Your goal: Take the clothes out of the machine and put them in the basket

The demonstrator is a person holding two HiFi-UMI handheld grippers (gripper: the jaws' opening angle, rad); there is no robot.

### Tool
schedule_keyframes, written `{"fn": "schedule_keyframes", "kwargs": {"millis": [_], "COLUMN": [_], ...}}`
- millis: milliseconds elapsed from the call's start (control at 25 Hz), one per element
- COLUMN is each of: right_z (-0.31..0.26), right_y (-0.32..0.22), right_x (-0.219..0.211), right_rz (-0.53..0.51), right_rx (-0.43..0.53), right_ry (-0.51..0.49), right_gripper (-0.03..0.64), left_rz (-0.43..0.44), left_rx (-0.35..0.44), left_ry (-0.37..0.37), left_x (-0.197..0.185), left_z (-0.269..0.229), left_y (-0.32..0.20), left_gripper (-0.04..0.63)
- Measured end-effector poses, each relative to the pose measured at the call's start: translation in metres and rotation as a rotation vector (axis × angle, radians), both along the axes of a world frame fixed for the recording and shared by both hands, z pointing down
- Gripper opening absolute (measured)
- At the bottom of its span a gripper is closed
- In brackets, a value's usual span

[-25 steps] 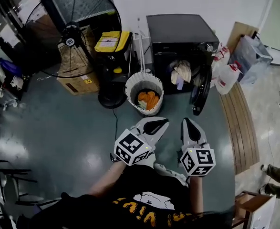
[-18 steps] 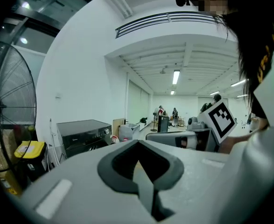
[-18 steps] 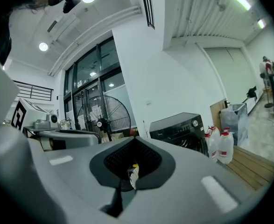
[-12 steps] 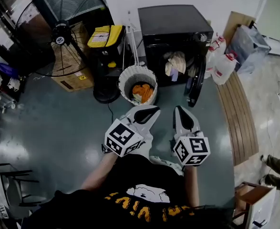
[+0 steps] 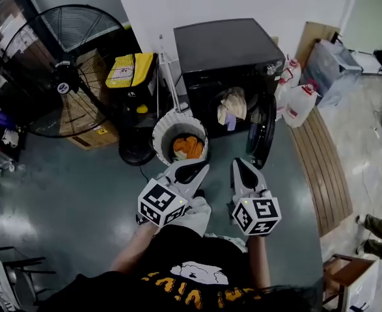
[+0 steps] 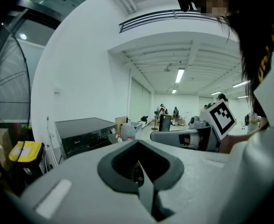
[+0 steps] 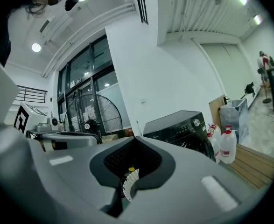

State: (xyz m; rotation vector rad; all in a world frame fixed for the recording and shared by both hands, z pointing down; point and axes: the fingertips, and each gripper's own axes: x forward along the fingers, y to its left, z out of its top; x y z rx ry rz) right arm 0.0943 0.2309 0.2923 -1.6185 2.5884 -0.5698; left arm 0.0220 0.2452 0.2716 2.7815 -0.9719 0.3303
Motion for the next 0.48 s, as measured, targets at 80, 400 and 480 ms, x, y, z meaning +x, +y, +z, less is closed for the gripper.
{"fn": "schedule_keyframes", "kwargs": {"millis": [80, 400, 480], "right_z": [0.005, 0.036, 0.043], "right_y": [-0.027, -0.126, -0.145], "right_x": [-0.005, -0.026, -0.033], "right_rz": [0.012, 0.091, 0.102], "right_rx": [-0.016, -0.104, -0.121], "right_ry": [0.007, 0.016, 0.028], "right_gripper": [0.018, 0.023, 0.023], "left_rz": [0.002, 0.072, 0.094], "left_rx": [-0.016, -0.088, -0.108], "left_ry": [0.01, 0.029, 0.039], "left_x": [-0.007, -0.032, -0.038], "left_z": [0.003, 0.025, 0.03], "left_y": [-0.03, -0.145, -0.166], "left_gripper": [0.0, 0.0, 0.0]}}
